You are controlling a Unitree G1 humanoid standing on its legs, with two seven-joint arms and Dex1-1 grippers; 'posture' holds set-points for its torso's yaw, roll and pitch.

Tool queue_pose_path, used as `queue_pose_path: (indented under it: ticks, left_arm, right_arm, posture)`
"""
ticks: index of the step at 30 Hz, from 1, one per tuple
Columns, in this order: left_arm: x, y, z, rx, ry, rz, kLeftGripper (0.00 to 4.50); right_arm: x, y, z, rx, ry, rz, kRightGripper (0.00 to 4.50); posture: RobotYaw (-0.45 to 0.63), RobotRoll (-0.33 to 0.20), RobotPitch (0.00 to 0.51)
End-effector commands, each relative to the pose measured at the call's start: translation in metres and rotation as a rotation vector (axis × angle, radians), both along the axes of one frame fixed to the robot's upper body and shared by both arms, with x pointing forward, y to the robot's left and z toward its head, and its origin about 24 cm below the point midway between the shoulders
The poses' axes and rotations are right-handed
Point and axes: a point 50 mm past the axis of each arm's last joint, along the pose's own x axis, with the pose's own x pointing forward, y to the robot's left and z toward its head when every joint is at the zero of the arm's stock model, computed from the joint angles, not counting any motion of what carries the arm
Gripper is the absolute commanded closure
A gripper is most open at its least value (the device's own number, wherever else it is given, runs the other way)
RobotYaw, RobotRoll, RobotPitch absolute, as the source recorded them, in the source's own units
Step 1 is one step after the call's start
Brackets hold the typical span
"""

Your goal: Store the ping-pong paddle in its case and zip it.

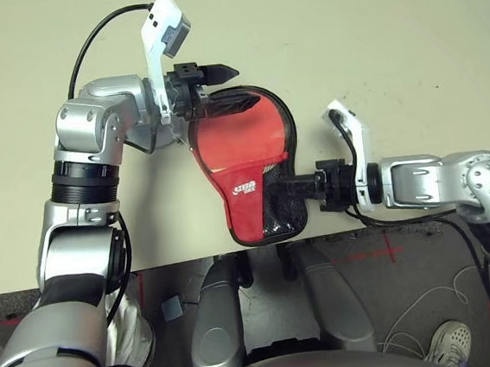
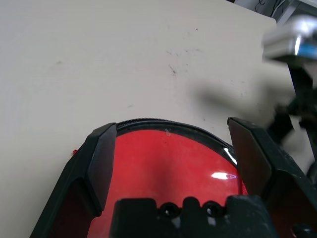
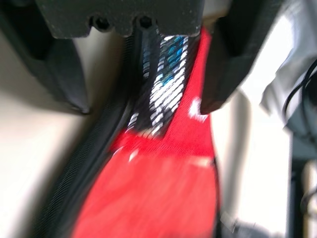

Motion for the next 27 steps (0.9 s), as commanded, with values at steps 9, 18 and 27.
queue_pose_path:
  ticks: [9,18,27]
  left_arm:
    - [0.004,-0.003,0.004,0.019,-0.028,-0.009,0.0]
    - [0.011,0.015,0.024,0.071,-0.09,0.031,0.0]
    - [0.0,0.048,0.04,0.202,-0.099,0.083,0.0]
  right_arm:
    - [-0.001,-0.029,0.049,-0.344,-0.132,0.231,0.03]
    - [0.017,0.013,0.056,-0.535,-0.322,0.429,0.03]
    - [0.027,0.045,0.053,-0.583,-0.473,0.545,0.03]
  posture:
    - [-0.16,0.0,0.351]
    - [-0.14,0.0,0.349]
    - [-0.12,0.0,0.35]
